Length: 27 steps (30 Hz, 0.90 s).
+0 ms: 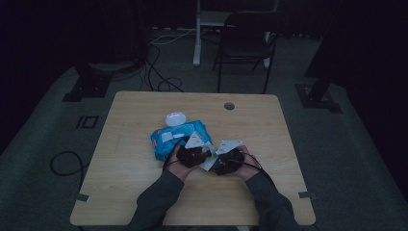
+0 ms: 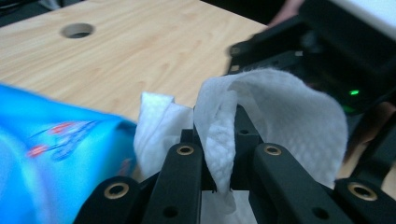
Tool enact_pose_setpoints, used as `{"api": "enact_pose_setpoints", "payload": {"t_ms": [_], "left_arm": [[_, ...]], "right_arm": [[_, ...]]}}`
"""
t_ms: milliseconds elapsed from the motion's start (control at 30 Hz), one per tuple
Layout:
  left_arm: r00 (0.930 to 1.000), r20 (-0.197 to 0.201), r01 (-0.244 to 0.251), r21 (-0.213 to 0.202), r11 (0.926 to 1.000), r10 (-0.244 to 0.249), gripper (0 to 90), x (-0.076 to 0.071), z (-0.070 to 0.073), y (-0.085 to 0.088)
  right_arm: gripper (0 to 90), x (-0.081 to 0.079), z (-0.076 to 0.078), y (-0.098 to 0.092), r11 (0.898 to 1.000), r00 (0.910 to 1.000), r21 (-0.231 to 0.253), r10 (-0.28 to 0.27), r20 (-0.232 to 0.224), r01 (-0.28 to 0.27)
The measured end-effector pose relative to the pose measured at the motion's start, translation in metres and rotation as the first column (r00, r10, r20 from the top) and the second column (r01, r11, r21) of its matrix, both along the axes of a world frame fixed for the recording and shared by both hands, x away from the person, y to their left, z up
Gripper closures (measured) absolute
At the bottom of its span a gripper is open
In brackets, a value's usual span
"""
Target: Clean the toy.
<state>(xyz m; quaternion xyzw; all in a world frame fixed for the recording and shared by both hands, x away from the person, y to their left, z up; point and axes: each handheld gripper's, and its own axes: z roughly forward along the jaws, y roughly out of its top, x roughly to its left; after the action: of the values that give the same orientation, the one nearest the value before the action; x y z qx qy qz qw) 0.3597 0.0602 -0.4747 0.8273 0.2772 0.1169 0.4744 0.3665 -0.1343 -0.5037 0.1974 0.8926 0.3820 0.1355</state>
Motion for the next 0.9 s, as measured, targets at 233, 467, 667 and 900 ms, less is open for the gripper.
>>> {"api": "enact_pose_setpoints", "payload": {"t_ms": [233,467,667,900], "left_arm": [[0.9973,-0.014,-0.072,-0.015,0.9973,0.072,85.5,-0.002,-0.004,0.032],[0.9947,-0.061,-0.083,-0.003,0.9966,0.082,85.5,-0.008,-0.026,0.037],[0.9943,-0.085,-0.063,0.015,0.9979,0.064,85.5,-0.009,-0.038,0.024],[0.9926,-0.097,-0.072,0.011,0.9973,0.073,85.5,-0.004,-0.043,0.014]], "right_arm": [[34.6,0.003,0.010,-0.011,0.998,0.9987,0.036,-0.049,0.014,0.049],[34.6,0.006,0.020,-0.022,0.992,0.9940,0.070,-0.107,0.023,0.105],[34.6,0.007,0.021,-0.022,0.989,0.9923,0.087,-0.124,0.008,0.123],[34.6,0.003,0.025,-0.023,0.987,0.9941,0.116,-0.107,-0.012,0.108]]}}
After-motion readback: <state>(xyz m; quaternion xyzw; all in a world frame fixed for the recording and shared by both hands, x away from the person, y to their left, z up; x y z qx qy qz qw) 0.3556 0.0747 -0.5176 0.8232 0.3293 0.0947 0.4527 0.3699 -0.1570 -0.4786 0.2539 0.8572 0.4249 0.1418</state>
